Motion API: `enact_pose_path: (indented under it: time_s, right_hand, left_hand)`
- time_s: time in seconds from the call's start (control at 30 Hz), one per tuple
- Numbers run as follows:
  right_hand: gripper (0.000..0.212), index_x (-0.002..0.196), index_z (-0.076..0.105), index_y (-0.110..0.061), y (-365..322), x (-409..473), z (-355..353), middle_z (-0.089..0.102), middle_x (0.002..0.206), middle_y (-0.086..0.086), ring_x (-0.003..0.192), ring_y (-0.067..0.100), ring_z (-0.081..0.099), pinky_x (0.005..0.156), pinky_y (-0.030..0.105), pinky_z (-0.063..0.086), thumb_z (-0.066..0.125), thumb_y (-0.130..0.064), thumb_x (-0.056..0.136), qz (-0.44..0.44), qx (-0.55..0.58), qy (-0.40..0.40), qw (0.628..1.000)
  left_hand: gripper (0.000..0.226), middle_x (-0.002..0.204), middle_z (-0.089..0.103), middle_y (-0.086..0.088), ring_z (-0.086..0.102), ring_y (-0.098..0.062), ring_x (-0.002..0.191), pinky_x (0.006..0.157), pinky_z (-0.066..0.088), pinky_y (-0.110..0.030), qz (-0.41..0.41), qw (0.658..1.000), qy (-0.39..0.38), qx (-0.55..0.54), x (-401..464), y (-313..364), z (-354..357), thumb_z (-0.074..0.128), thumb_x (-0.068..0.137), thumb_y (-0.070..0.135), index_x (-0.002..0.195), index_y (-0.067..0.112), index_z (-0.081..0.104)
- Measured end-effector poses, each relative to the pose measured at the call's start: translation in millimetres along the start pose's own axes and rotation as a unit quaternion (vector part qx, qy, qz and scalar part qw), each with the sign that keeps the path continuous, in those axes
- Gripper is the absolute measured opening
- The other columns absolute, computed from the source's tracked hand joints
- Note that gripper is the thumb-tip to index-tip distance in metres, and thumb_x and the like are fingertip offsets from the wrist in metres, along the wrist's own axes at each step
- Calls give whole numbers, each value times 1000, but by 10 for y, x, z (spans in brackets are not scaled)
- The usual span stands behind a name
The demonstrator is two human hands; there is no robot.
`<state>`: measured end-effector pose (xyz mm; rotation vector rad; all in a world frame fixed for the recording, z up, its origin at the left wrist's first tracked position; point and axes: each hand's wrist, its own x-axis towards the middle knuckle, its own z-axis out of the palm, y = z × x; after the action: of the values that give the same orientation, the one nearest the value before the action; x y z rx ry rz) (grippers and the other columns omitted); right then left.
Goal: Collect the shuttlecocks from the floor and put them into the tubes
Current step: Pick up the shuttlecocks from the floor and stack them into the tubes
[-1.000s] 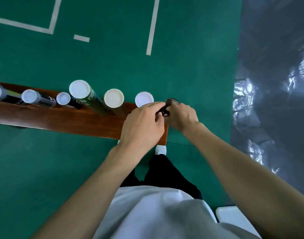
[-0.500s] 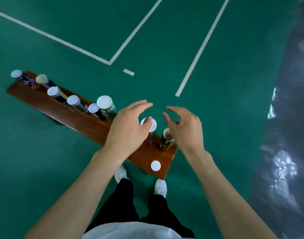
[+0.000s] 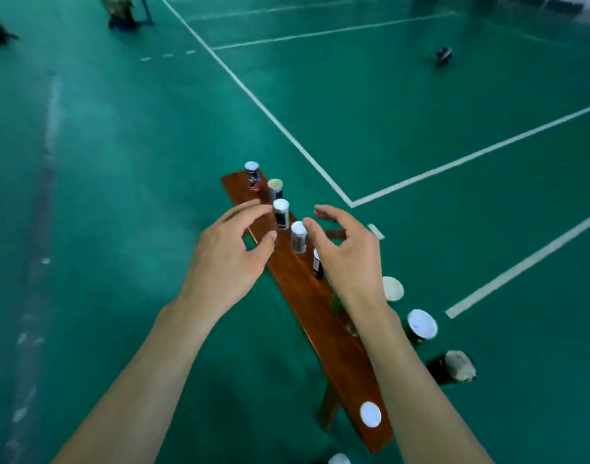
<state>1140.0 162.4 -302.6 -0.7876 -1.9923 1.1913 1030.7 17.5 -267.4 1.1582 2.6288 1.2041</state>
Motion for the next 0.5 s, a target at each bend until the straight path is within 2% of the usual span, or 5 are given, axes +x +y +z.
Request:
enact_pose_path:
  time_s: [0.07,0.17,0.3,0.4,0.5]
  right_hand:
    - [39,130,67,-34,-354,-11,677,70,123,-21,100,2,70,94,32,56,70,-46,93,-17,50,-96,994]
    - [48,145,54,-37,-869,-121,1682,57,146,-16,125,7,60,112,37,46,65,-44,99,-41,107,-237,965]
    - [56,150,48,-34,-1654,-434,2907,44,154,-18,141,11,46,121,39,36,64,-45,98,-79,167,-336,924]
    - [43,143,54,-36,-2059,-678,3591,52,146,-20,135,8,52,116,32,40,62,-40,101,-103,190,-380,899]
    - [23,127,63,-36,-2335,-895,4224,66,126,-22,121,-4,60,102,22,46,58,-30,105,-130,210,-423,872]
  left_hand:
    - [41,143,57,15,61,-15,101,102,45,-29,-47,997,50,24,-107,-425,-586,72,90,32,131,32,66]
    - [44,146,56,3,55,-13,129,113,32,-19,-100,987,117,43,-255,-988,-1398,71,91,28,135,22,65]
    - [44,146,56,-1,50,-10,135,111,23,-7,-152,959,226,75,-578,-1557,-2502,72,91,24,135,18,65]
    - [42,147,55,0,51,-11,135,116,32,-21,-193,937,272,104,-883,-1921,-3123,71,92,23,134,22,66]
    - [35,148,55,1,60,-14,123,109,43,-31,-253,908,314,113,-1210,-2321,-3583,71,92,21,126,29,72]
